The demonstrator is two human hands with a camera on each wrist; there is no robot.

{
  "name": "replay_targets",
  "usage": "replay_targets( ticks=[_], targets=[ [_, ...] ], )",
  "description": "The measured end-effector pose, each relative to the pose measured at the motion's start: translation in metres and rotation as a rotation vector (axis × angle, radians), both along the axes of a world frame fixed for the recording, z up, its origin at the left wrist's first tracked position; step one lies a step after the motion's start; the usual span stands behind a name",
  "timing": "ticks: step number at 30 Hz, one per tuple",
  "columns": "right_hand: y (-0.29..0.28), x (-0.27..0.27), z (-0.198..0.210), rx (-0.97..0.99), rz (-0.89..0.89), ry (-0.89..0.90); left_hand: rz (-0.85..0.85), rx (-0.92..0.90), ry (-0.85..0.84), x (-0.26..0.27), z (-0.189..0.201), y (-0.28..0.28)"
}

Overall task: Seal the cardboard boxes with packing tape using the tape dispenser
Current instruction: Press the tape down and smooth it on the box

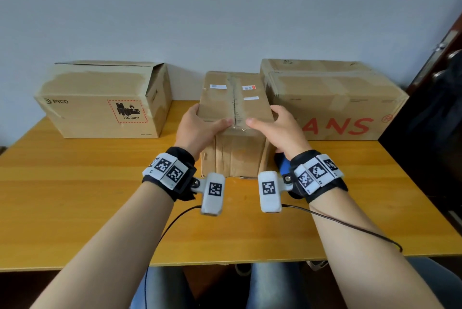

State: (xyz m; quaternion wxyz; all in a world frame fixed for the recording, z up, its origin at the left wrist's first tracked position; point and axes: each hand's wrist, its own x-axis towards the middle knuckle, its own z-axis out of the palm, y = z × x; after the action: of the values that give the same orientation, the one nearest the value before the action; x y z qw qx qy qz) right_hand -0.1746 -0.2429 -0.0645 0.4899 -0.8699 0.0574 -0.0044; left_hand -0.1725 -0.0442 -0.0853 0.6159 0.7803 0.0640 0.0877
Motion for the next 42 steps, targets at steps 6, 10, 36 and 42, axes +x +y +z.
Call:
replay_targets(
  ticks=[6, 10, 36, 42],
  targets=[
    [-0.014, -0.007, -0.023, 0.281, -0.019, -0.106, -0.013, -0.036, -0.021, -0.001, -0.004, 0.008],
    [-0.021, -0.007, -0.023, 0.375, 0.003, -0.022, -0.003, -0.081, -0.008, 0.002, -0.004, 0.017],
    [-0.024, 0.002, -0.048, 0.01, -0.064, -0.157, 0.033, 0.047, -0.078, 0.004, -0.009, 0.014],
    [-0.015, -0.007, -0.001, -0.103, 0.081, -0.599, -0.033, 0.277, -0.335, 0.0, -0.008, 0.019]
  ],
)
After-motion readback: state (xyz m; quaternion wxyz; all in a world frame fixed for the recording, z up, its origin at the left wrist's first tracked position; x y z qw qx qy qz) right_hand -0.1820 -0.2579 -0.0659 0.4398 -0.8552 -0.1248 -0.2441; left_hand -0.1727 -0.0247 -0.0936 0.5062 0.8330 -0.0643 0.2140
